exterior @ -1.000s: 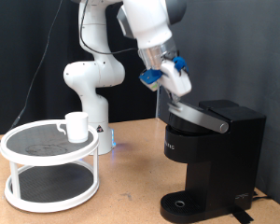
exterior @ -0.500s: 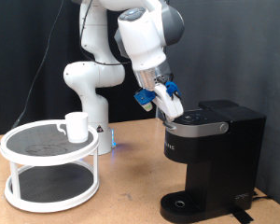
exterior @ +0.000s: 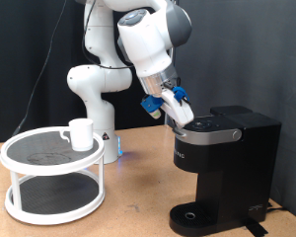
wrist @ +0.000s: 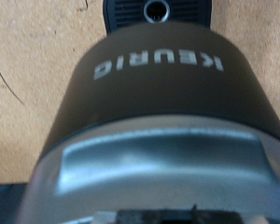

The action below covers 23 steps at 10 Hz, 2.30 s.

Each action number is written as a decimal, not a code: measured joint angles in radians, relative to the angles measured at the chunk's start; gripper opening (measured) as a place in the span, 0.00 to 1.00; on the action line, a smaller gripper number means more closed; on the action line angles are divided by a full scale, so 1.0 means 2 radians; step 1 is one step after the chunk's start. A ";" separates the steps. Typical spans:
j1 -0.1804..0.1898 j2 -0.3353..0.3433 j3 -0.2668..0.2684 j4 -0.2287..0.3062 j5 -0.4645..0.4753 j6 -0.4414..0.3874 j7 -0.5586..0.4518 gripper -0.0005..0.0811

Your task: Make a cup of coffee with the keurig machine

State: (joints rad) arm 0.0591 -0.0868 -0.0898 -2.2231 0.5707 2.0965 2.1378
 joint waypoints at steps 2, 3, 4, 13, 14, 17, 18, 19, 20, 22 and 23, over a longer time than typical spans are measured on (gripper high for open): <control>0.000 -0.006 -0.007 0.008 0.041 -0.030 -0.025 0.01; 0.000 -0.012 -0.012 0.015 0.064 -0.048 -0.036 0.01; 0.000 -0.019 -0.015 0.023 0.083 -0.065 -0.043 0.01; 0.000 -0.102 -0.013 -0.066 0.154 -0.006 -0.047 0.01; 0.000 -0.122 -0.013 -0.086 0.161 0.004 -0.033 0.01; -0.001 -0.164 -0.013 -0.124 0.163 0.015 -0.012 0.01; -0.001 -0.164 -0.017 -0.125 0.163 0.002 -0.027 0.01; -0.001 -0.168 -0.026 -0.128 0.163 -0.015 -0.043 0.01; -0.003 -0.178 -0.037 -0.136 0.164 -0.023 -0.054 0.01; -0.012 -0.209 -0.056 -0.157 0.168 -0.028 -0.060 0.01; -0.018 -0.222 -0.068 -0.164 0.160 -0.047 -0.060 0.01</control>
State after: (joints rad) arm 0.0221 -0.5298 -0.2256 -2.5507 0.8905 2.0032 2.0174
